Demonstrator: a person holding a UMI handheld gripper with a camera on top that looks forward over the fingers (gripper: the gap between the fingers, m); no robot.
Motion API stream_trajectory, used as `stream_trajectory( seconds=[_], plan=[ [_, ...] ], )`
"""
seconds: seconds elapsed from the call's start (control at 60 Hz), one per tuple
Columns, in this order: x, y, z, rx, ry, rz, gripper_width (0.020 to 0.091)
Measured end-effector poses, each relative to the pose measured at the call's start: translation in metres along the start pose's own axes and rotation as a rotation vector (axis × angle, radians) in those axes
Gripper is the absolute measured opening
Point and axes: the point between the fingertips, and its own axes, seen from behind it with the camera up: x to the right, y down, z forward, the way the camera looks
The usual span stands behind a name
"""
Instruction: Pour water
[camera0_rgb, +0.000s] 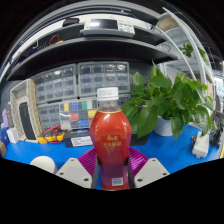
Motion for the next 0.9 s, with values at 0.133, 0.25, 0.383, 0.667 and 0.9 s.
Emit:
stream_trajectory(
  seconds=[0.133,0.25,0.383,0.667,0.9],
  plan=[
    [0.003,0.015,-0.009,-0.053,0.02,0.026,0.0736],
    [0.008,0.016,-0.04,-0.039,0.056,0.001,0.0733],
    [-0.003,0.027,-0.097,-0.103,0.051,-0.009,0.0732],
    [-0.051,-0.022,-0.203,-0.104,0.009,-0.031,0.0733],
    [-0.087,-0.058,-0.244,-0.077,-0.044,-0.074,0.0742]
  ],
)
